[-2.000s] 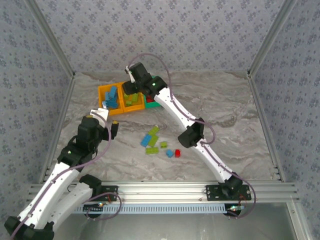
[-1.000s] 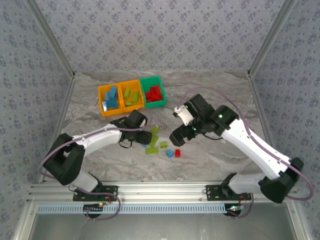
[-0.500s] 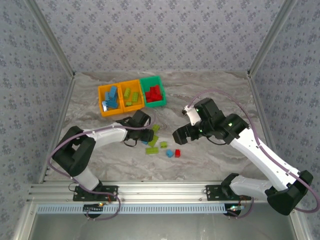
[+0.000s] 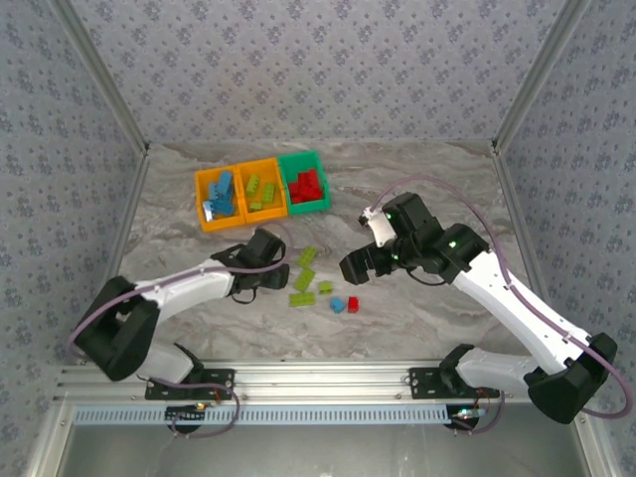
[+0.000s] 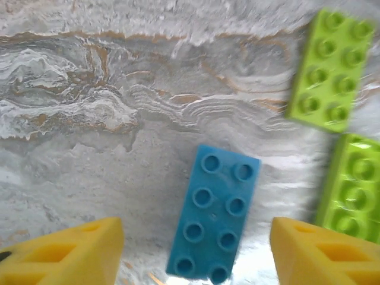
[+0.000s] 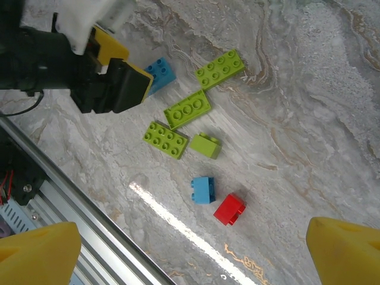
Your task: Sort the legos into containers by color
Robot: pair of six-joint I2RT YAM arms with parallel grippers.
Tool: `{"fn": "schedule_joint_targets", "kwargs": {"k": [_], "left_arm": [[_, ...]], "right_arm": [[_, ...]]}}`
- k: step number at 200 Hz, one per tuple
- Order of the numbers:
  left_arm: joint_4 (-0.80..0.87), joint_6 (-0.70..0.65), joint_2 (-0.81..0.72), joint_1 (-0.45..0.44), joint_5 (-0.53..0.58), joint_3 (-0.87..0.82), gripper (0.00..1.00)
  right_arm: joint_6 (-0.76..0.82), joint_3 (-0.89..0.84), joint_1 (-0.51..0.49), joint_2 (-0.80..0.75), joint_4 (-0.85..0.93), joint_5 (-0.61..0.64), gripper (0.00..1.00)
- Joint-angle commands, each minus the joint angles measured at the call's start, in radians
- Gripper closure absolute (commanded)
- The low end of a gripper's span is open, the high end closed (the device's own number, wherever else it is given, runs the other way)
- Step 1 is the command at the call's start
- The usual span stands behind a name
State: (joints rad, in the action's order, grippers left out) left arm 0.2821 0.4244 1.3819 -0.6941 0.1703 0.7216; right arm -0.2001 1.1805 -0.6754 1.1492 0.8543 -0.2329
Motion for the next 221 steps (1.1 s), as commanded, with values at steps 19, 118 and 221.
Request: {"fn": "schedule_joint_targets", "kwargs": {"k": [19, 118, 221], "left_arm": [[-0.062, -0.013, -0.054, 0.002, -0.037, -0.002, 0.21], [-0.080, -0.012, 0.134, 0.004, -0.043, 0.029, 0.58], [-0.011, -0.061, -0.034, 0.324, 0.007, 0.298, 0.70]], "right_arm": [[-0.028, 0.004, 0.004, 0.023, -0.029, -0.046, 0.00], [-0.052, 0.003, -0.011, 0.036, 0.005, -0.121, 0.00], [-0.083, 0.026, -0.035, 0.022, -0.037, -0.092, 0.00]]}}
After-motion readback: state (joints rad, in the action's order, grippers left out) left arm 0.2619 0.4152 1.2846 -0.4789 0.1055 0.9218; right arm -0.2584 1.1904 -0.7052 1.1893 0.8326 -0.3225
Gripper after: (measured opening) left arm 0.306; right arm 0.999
